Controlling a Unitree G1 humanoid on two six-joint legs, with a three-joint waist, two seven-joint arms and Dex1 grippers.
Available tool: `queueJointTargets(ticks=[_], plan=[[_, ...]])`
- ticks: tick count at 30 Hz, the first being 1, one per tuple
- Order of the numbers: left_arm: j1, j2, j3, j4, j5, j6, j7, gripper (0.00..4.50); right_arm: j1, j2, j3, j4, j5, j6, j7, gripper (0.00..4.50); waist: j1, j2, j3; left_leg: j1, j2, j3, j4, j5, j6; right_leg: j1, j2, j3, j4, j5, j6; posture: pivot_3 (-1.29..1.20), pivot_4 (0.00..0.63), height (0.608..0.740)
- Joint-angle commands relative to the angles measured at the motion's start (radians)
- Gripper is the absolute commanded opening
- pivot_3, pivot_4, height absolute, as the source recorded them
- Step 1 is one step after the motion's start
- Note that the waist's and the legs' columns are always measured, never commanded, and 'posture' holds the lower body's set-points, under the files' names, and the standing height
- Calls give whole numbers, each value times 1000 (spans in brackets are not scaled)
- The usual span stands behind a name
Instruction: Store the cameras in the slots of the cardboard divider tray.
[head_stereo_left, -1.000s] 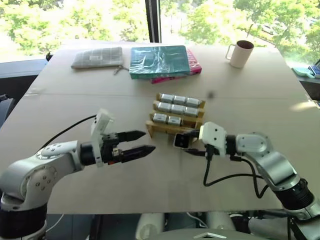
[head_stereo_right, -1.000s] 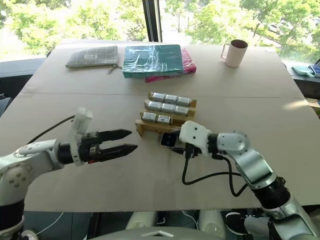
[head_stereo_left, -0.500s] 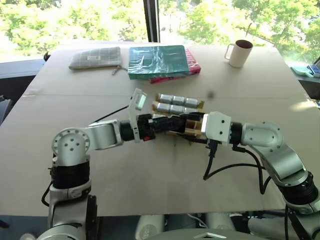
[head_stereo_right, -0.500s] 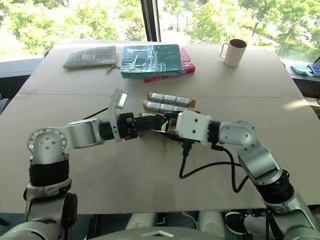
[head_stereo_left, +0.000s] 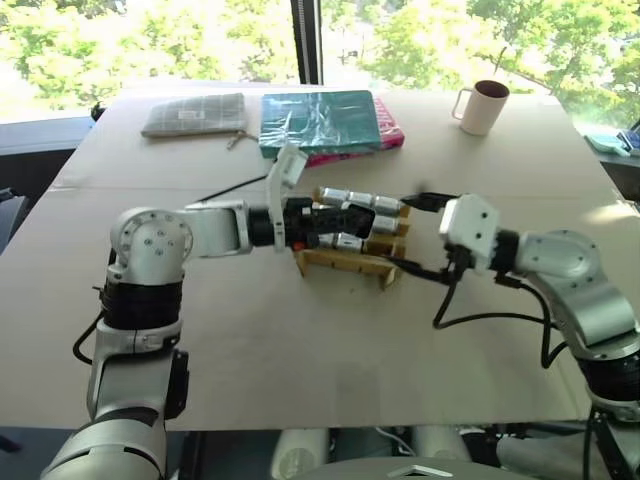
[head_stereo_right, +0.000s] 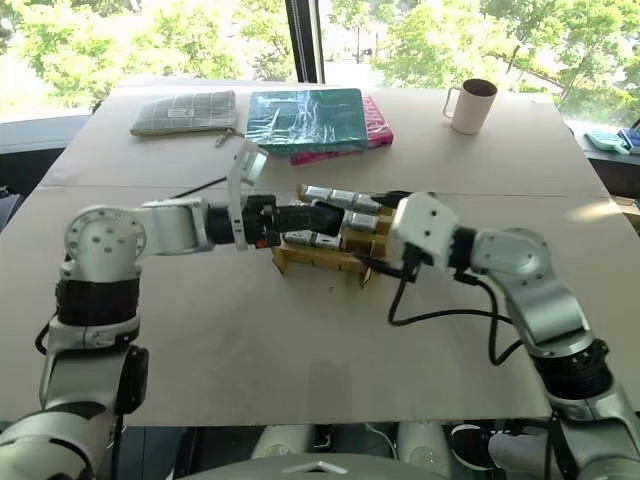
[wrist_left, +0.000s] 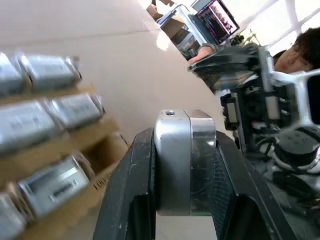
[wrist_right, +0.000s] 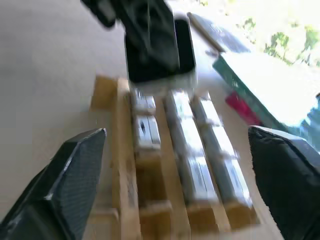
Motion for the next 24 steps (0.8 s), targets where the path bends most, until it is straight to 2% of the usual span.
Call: queueJointTargets(ticks=[1, 3, 6, 11, 16, 19, 24], plan=[[-90, 31, -127, 85, 210, -184, -246, 752, -55, -57, -107, 141, 139, 2, 156, 4467, 0, 1, 1, 0, 0, 1, 0, 0, 0, 0, 1, 0, 0, 0, 0, 0, 150, 740], [-120, 50, -194, 121, 318, -294, -377, 752, -100, -79, -122, 219, 157, -40, 226, 4467, -1, 2, 1, 0, -1, 1, -1, 0, 0, 0, 2, 0, 0, 0, 0, 0, 150, 740], [-189, 60, -302, 222, 497, -476, -561, 752, -182, -106, -144, 298, 207, -2, 297, 4467, -5, 2, 2, 0, 1, 3, -3, 0, 0, -2, 2, 2, -1, 0, 0, 0, 150, 740], [-326, -2, -372, 450, 680, -653, -724, 752, -193, -113, -166, 295, 229, -17, 308, 4467, 4, 1, 2, -2, 2, 3, -3, 0, 0, -2, 3, 1, -3, 0, 0, 0, 150, 740], [-405, -70, -410, 607, 812, -807, -857, 752, -149, -178, -230, 264, 275, -6, 356, 4467, 7, 2, 2, -7, 1, 2, -2, -1, 2, -3, 1, -1, -2, 0, 1, 0, 150, 740], [-438, -113, -414, 682, 868, -861, -913, 752, -146, -202, -255, 243, 296, 6, 347, 4467, 4, 2, 2, -19, 1, 2, 4, -1, 2, -13, 1, -6, 0, 0, 1, 0, 150, 740], [-469, -187, -414, 741, 932, -896, -950, 752, -135, -227, -267, 212, 304, 28, 338, 4467, 4, 2, 2, -19, 2, 2, 5, 0, 2, -12, 1, -6, 0, 0, 2, 0, 150, 740]])
